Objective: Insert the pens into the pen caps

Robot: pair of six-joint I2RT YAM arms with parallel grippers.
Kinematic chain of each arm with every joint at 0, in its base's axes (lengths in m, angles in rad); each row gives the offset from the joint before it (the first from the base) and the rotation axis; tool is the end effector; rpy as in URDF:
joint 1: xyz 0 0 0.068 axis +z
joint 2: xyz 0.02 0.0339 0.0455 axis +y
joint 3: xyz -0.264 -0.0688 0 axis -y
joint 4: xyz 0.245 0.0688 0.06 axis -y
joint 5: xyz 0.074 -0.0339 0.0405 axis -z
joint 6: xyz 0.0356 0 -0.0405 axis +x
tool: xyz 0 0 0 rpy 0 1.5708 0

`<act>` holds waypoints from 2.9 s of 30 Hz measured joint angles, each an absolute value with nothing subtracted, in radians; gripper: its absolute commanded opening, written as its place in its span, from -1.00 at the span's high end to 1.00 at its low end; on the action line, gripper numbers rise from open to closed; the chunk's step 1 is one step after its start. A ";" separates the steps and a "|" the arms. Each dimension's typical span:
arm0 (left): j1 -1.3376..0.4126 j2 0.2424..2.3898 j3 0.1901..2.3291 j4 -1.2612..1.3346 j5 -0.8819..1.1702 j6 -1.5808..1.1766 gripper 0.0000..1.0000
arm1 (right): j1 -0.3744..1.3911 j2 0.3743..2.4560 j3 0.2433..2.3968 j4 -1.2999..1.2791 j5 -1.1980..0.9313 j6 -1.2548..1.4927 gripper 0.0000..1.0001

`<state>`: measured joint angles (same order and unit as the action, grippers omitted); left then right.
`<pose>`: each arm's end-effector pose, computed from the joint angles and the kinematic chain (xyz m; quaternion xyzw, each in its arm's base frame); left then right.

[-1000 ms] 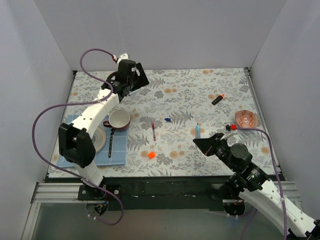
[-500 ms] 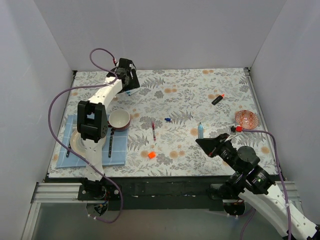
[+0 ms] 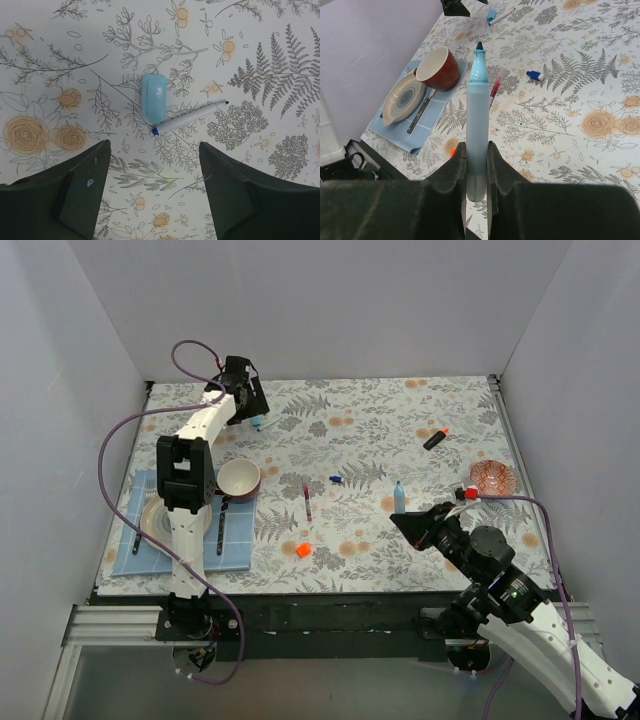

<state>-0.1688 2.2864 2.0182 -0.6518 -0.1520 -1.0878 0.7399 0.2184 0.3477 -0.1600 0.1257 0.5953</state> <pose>0.5051 -0.0806 0.2188 -0.4408 0.8360 -0.1292 0.3002 0.0819 0.0687 0.2584 -0.0081 0.7177 0.3947 0.5735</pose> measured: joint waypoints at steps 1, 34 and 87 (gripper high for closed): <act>-0.170 2.295 2.019 -0.650 -0.143 -1.084 -0.36 | 0.740 0.231 0.353 -0.158 0.125 0.588 0.97; -0.173 2.483 2.139 -0.582 -0.149 -1.005 -0.19 | 0.740 0.238 0.408 -0.158 0.132 0.542 0.97; -0.168 2.467 2.109 -0.593 -0.299 -1.069 0.16 | 0.740 0.248 0.417 -0.165 0.149 0.498 0.97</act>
<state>-0.1680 2.4672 2.1086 -0.5930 -0.2993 -1.0687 0.7399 0.2478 0.4171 -0.1646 0.1490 0.4984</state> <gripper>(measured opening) 0.458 0.188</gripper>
